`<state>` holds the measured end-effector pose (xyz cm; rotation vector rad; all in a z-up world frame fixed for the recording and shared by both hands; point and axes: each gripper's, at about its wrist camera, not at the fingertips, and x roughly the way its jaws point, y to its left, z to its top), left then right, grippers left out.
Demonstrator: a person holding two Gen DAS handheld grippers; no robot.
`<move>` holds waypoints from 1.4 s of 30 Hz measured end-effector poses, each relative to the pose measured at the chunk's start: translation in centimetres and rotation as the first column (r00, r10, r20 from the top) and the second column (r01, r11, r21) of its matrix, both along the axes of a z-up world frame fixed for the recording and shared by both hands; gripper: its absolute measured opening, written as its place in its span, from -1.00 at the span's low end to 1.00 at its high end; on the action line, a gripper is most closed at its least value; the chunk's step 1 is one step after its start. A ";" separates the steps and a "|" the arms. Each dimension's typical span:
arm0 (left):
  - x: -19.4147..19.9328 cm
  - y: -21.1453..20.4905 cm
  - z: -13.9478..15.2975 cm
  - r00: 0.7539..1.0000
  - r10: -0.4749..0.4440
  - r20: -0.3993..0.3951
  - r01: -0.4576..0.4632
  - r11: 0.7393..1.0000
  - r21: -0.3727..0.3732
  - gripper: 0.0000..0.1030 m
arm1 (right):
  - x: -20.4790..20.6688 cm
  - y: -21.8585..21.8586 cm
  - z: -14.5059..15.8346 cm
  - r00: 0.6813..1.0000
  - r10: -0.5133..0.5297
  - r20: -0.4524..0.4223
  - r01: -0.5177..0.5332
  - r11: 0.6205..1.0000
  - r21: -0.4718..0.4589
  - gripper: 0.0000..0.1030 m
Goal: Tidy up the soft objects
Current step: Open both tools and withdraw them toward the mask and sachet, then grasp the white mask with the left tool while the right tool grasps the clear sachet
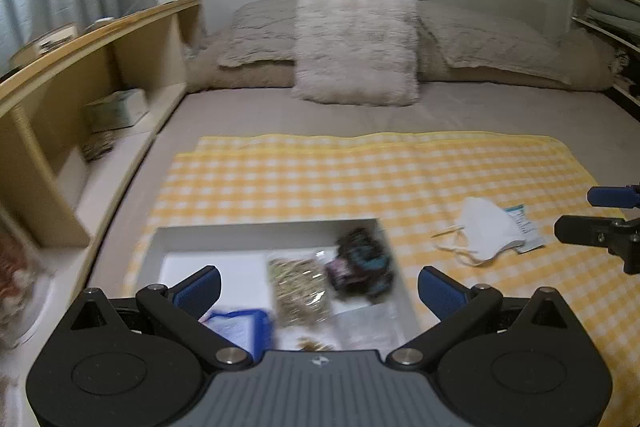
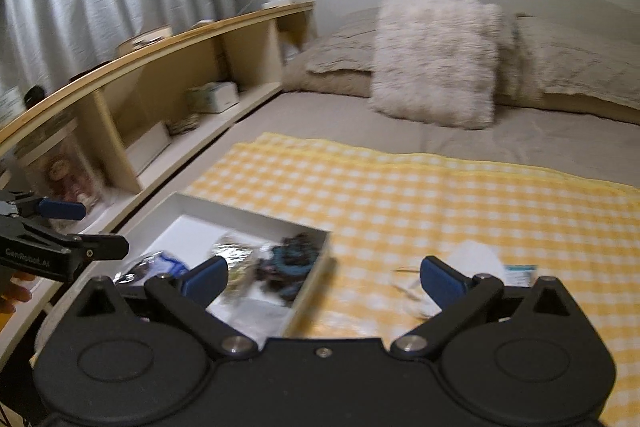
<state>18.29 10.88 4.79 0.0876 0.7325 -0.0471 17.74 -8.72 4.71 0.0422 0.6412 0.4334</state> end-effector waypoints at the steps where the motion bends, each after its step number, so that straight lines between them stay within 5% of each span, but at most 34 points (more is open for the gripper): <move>1: 0.4 -0.7 -0.1 1.000 -0.011 0.002 0.011 1.000 -0.001 1.00 | 0.1 -0.9 0.0 1.000 -0.016 0.003 0.016 1.000 0.000 1.00; 15: 5.3 -9.2 -3.4 0.992 -0.124 -0.013 0.123 0.991 -0.058 1.00 | 1.7 -11.4 -1.7 0.975 -0.222 0.035 0.223 0.975 -0.025 1.00; 26: 10.9 -14.9 -7.0 0.984 -0.175 -0.043 0.162 0.964 -0.210 1.00 | 6.3 -16.7 -6.8 0.916 -0.398 0.043 0.399 0.897 -0.193 1.00; 42: 19.6 -18.4 -15.8 0.964 -0.175 -0.198 0.085 0.914 -0.397 1.00 | 13.8 -14.6 -14.9 0.950 -0.307 0.053 0.300 0.860 -0.412 1.00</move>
